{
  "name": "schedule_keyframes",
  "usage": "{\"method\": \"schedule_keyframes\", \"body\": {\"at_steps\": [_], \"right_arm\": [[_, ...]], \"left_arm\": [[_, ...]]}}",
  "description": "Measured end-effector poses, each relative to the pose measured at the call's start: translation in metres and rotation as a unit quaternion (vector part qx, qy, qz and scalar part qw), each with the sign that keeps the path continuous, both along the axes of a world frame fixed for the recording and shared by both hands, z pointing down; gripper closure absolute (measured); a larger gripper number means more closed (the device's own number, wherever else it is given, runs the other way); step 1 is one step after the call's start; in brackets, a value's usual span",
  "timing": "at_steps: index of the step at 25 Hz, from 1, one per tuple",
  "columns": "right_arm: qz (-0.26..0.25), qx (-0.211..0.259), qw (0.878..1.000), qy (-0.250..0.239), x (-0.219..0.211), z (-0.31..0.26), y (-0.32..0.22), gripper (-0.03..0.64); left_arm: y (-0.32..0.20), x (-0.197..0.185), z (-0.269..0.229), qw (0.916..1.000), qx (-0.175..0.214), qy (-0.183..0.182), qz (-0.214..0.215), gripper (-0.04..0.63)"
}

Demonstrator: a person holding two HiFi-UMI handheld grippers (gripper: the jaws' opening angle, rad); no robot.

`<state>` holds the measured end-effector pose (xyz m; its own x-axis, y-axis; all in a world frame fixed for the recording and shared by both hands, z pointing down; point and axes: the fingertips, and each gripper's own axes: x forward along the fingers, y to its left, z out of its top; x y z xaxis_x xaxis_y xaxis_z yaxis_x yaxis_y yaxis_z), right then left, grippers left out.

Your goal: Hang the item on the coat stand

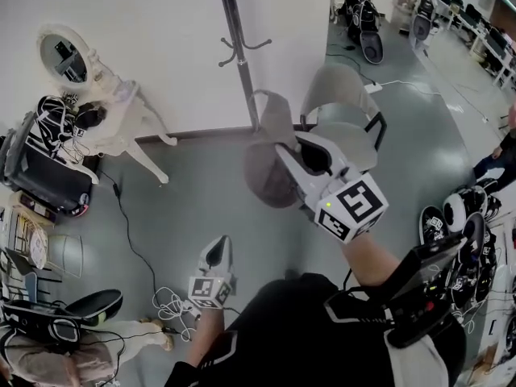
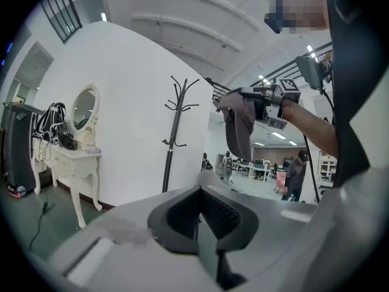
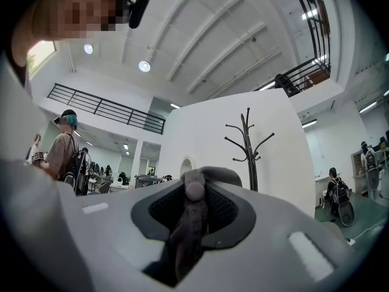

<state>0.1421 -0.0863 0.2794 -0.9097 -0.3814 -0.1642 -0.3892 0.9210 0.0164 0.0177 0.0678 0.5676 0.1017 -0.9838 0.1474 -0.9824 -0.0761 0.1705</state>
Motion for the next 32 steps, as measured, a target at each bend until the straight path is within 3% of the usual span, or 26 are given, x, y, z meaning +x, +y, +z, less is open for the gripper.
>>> {"method": "schedule_keyframes", "body": {"at_steps": [5, 16, 32], "right_arm": [[-0.010, 0.009, 1.000, -0.007, -0.001, -0.006, -0.024, 0.534], [-0.013, -0.002, 1.000, -0.010, -0.023, 0.004, -0.050, 0.534], [0.045, 0.002, 0.999, 0.004, -0.126, 0.001, -0.085, 0.534]], "left_arm": [[-0.022, -0.002, 0.002, 0.9998, -0.011, -0.011, -0.012, 0.572], [-0.047, -0.015, 0.003, 0.9997, -0.021, -0.015, 0.003, 0.572], [-0.102, -0.125, 0.003, 0.9984, -0.004, -0.008, 0.056, 0.572]]}}
